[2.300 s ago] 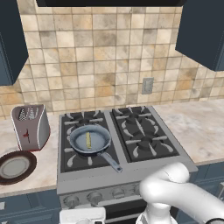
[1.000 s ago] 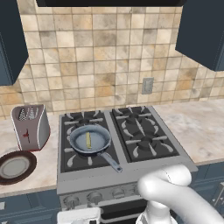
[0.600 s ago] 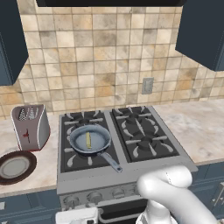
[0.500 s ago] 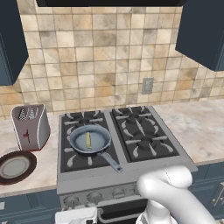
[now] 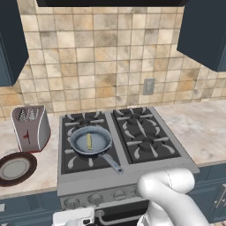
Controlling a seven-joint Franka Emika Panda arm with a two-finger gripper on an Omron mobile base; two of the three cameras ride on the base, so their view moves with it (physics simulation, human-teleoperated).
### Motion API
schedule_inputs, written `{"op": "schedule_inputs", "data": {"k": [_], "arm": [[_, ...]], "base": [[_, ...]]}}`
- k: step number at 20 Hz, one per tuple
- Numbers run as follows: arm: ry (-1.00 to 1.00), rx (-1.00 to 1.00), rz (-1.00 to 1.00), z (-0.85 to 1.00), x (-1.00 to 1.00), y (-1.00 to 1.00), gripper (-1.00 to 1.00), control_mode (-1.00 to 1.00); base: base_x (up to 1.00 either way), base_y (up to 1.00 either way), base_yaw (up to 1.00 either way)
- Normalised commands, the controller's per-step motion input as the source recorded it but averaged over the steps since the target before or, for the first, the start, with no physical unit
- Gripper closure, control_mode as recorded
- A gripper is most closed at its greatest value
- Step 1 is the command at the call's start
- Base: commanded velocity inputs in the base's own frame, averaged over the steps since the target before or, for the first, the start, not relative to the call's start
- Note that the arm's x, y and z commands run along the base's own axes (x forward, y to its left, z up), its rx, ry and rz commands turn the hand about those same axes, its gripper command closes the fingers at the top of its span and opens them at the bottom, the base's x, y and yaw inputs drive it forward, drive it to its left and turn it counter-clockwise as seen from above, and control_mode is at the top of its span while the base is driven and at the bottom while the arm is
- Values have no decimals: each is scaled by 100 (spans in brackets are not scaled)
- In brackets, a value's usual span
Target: Pick up the butter stick and place it in the pan. Then turn on the burner for the pan.
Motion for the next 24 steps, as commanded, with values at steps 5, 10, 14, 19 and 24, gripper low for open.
{"op": "schedule_inputs", "data": {"k": [5, 10, 14, 19, 24], "arm": [[0, -1, 0, -14, 8, 10, -100, -100], [0, 0, 0, -16, 9, 5, -100, -100], [0, 0, 0, -11, 11, 3, -100, -100], [0, 0, 0, -1, 15, 0, -100, -100], [0, 0, 0, 0, 21, 0, -100, -100]], "base": [[0, 0, 0], [0, 0, 0], [0, 0, 0], [0, 0, 0], [0, 0, 0]]}}
